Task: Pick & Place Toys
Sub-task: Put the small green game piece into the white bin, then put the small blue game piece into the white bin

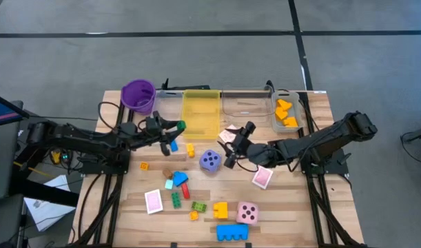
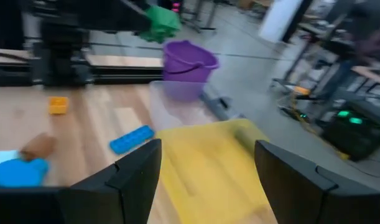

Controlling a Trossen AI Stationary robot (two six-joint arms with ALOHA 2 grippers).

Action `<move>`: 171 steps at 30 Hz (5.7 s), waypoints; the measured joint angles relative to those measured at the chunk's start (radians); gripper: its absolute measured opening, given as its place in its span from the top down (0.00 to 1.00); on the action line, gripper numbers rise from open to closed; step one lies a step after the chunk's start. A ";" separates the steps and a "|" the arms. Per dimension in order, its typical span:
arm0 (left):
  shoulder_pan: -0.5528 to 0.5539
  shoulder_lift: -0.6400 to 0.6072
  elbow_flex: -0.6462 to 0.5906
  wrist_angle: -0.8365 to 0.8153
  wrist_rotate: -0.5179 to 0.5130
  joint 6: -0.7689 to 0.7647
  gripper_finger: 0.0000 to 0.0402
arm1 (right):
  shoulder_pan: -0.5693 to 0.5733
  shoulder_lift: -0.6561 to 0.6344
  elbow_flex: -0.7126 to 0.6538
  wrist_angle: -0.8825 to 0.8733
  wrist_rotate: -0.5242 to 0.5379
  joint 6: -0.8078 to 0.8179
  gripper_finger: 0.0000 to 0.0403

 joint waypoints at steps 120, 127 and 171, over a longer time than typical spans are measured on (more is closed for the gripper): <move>0.189 0.605 0.457 -1.324 0.157 1.025 0.25 | -0.094 0.000 0.000 -0.211 -0.041 0.105 0.46; 0.212 0.646 0.468 -1.346 0.166 1.079 0.25 | -0.094 0.000 0.000 -0.213 -0.085 0.105 0.46; 0.247 0.648 0.467 -1.448 0.261 0.964 0.73 | -0.094 0.000 0.000 -0.207 -0.118 0.106 0.46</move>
